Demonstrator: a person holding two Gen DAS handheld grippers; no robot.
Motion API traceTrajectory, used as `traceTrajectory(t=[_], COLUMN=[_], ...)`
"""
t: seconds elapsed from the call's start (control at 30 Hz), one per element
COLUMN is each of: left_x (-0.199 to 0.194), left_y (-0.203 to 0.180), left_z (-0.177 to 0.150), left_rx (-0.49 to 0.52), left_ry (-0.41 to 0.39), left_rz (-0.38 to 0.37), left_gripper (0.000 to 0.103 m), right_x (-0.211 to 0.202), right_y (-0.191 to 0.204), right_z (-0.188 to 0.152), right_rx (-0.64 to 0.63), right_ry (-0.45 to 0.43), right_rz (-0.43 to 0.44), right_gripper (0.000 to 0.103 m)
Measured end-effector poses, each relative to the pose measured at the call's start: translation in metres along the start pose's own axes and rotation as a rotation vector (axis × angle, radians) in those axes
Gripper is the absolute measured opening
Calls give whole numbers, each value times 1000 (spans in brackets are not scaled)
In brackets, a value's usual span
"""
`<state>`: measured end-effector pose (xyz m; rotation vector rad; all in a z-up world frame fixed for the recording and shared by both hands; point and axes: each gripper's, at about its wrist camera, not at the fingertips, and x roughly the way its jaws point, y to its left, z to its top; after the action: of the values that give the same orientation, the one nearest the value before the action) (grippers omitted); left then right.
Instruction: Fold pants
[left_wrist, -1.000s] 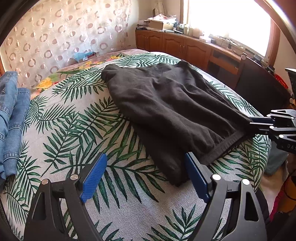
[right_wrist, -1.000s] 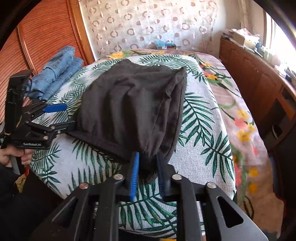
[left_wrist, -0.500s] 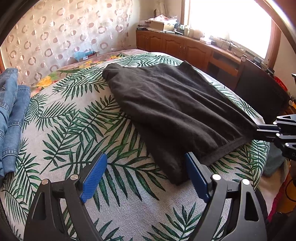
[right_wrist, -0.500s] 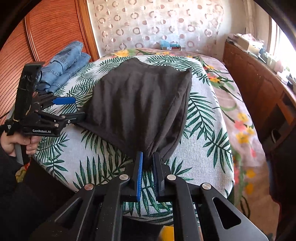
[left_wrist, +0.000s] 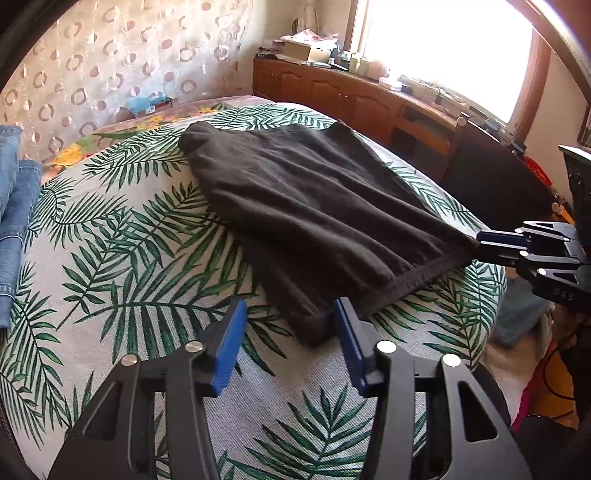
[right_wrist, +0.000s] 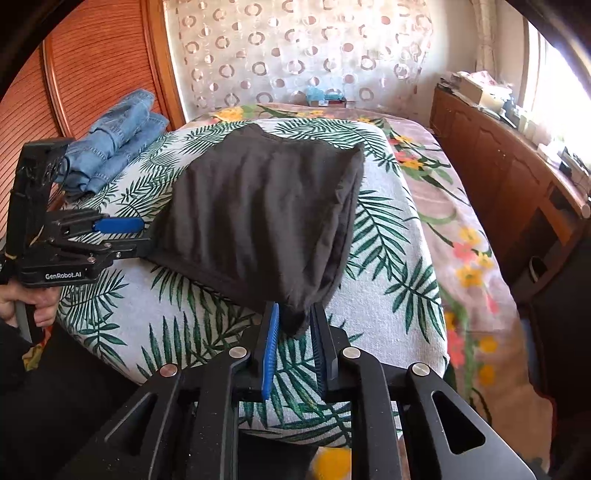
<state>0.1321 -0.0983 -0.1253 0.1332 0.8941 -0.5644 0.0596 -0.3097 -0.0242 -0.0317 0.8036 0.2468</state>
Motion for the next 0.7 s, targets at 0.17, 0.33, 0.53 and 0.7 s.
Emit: traceTrajectory(t=[0.17,0.33,0.53,0.7], left_x=[-2,0,-4,-14], left_y=[-6,-9,-11,-17], left_z=[-6,-4,-5,-10], left_rx=[4,12,13,35], left_ry=[4,6,-2,0], left_rz=[-17,-45,-48,-42], left_gripper=[39,28,14,10], right_x=[4,14,20,20], right_y=[-4,-6,-10,-7], right_z=[0,1,0,0], right_rx=[22,46,73,50], right_ry=[-4,-2,5,7], right_rz=[4,13,31,20], right_gripper=[26,29,31,32])
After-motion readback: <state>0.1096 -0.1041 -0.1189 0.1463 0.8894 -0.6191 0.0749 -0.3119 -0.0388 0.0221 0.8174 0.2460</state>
